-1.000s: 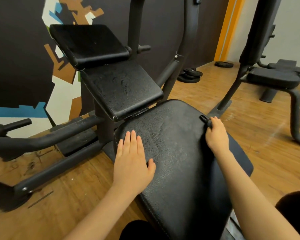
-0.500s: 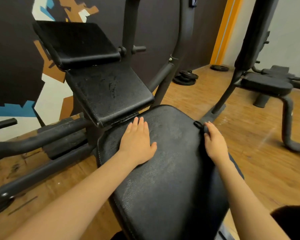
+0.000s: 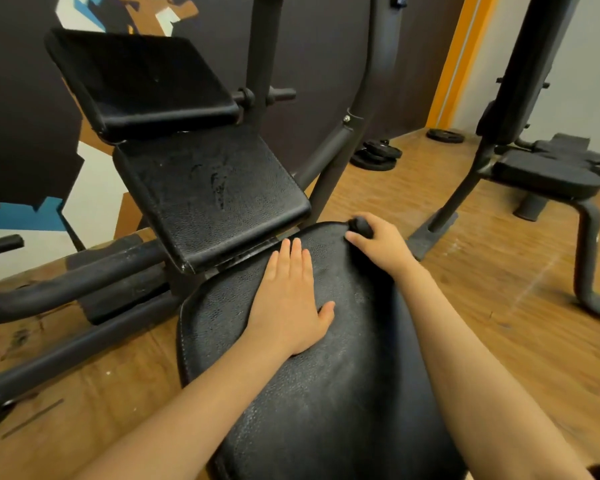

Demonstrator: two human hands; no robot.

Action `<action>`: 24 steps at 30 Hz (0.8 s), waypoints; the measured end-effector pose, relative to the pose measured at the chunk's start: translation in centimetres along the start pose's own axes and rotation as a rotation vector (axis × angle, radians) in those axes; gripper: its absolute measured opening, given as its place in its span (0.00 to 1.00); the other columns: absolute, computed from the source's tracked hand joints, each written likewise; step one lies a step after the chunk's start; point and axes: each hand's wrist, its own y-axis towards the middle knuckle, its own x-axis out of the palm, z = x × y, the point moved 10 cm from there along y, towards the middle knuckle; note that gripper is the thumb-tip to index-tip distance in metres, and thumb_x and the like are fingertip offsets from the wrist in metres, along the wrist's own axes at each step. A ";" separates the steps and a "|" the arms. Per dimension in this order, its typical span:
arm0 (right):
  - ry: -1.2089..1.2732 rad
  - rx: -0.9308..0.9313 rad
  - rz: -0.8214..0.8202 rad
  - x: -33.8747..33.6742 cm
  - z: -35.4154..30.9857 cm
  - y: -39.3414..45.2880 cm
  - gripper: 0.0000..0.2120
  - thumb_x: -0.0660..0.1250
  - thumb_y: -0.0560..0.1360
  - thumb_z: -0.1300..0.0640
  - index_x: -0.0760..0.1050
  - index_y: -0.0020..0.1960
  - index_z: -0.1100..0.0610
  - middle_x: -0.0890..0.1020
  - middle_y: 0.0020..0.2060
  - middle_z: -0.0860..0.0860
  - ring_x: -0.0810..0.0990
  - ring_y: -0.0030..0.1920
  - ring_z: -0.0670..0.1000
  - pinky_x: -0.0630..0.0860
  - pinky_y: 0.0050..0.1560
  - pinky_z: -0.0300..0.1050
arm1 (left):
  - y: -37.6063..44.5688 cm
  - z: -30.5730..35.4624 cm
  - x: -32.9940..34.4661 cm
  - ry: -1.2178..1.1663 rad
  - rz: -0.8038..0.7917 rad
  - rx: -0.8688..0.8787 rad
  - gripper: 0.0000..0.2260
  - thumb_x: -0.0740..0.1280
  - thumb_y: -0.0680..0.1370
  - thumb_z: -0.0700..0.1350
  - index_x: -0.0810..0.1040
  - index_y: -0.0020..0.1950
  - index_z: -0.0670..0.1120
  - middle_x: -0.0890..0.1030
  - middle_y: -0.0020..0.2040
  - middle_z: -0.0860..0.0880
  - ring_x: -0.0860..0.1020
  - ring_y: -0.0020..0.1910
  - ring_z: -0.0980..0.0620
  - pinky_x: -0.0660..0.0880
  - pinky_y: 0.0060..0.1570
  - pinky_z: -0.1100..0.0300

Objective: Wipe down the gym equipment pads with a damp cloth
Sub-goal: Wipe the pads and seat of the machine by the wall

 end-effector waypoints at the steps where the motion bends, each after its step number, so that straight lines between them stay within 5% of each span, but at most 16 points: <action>1: 0.041 -0.020 -0.023 0.4 -0.7 0.8 0.17 0.67 0.75 0.57 0.73 0.63 0.58 0.78 0.59 0.54 0.74 0.61 0.53 0.67 0.58 0.42 | 0.0 0.0 0.0 0.001 0.000 0.001 0.39 0.49 0.79 0.63 0.42 0.77 0.36 0.41 0.77 0.36 0.39 0.77 0.40 0.41 0.75 0.47; 13: 0.003 0.023 -0.103 -0.6 2.0 0.1 0.14 0.69 0.73 0.53 0.75 0.54 0.61 0.80 0.47 0.56 0.77 0.50 0.56 0.69 0.49 0.47 | 0.0 -0.1 0.0 -0.035 -0.008 0.010 0.39 0.49 0.79 0.62 0.40 0.77 0.36 0.39 0.77 0.35 0.38 0.76 0.40 0.39 0.75 0.46; 19: 0.031 -0.091 -0.068 1.2 -2.4 2.6 0.02 0.66 0.76 0.54 0.75 0.47 0.53 0.76 0.35 0.44 0.73 0.42 0.47 0.64 0.36 0.33 | 0.0 0.0 -0.1 -0.026 -0.007 0.003 0.39 0.50 0.79 0.62 0.41 0.77 0.35 0.40 0.77 0.35 0.38 0.76 0.40 0.39 0.75 0.47; 24: 0.080 -0.007 0.045 -0.8 1.1 0.2 0.11 0.65 0.76 0.55 0.72 0.39 0.61 0.74 0.34 0.53 0.70 0.39 0.50 0.64 0.40 0.46 | 0.0 -0.2 -0.1 -0.044 -0.005 0.006 0.39 0.50 0.79 0.62 0.40 0.77 0.36 0.39 0.77 0.35 0.38 0.76 0.40 0.39 0.75 0.47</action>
